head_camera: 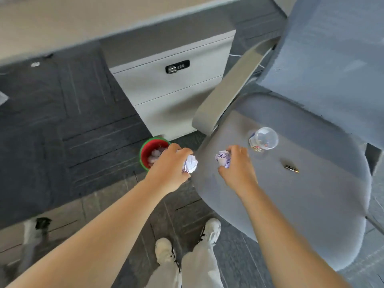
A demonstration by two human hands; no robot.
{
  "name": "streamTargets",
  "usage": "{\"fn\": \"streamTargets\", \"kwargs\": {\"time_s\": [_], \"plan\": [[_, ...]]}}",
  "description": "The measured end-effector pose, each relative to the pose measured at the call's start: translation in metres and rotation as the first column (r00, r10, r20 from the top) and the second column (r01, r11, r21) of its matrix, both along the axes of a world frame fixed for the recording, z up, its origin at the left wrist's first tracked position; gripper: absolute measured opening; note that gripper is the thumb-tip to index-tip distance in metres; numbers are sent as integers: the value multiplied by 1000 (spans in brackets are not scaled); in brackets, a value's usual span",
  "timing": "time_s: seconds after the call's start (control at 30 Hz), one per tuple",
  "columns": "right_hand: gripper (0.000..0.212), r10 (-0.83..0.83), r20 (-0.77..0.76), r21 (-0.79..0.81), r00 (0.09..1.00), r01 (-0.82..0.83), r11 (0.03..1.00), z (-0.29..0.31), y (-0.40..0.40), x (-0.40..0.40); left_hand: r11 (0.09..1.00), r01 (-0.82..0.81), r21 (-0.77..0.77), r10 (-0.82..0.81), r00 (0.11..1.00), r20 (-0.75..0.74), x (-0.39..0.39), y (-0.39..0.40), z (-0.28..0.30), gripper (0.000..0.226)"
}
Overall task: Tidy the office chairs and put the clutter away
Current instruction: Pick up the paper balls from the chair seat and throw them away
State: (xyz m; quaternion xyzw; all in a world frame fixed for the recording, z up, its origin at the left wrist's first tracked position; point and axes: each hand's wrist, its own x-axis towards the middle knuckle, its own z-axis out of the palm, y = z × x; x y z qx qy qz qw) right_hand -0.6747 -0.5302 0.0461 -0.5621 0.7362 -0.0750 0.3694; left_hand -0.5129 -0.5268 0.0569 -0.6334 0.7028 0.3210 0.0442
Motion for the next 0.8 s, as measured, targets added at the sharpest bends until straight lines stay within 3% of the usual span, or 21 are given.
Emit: {"fn": "streamTargets", "kwargs": {"time_s": [0.13,0.33,0.53,0.67,0.8], "plan": [[31,98,6,58,995,-98,993,-26,5,50,983,-179,35,178,983,41,54,19,-33,52],[47,230,38,112,973,-233,966,-64,-11,91,923,-376,83,375,926,36,88,7,-84,51],[49,293,35,103,956,-295,950,-93,-44,111,840,-533,106,532,846,35,105,-44,-114,80],[42,315,13,106,949,-314,943,-110,-65,131,785,-606,128,597,795,105,121,-44,-124,77],[76,420,108,180,901,-433,883,-115,-78,158,774,-612,165,602,791,109,137,-25,-122,64]]}}
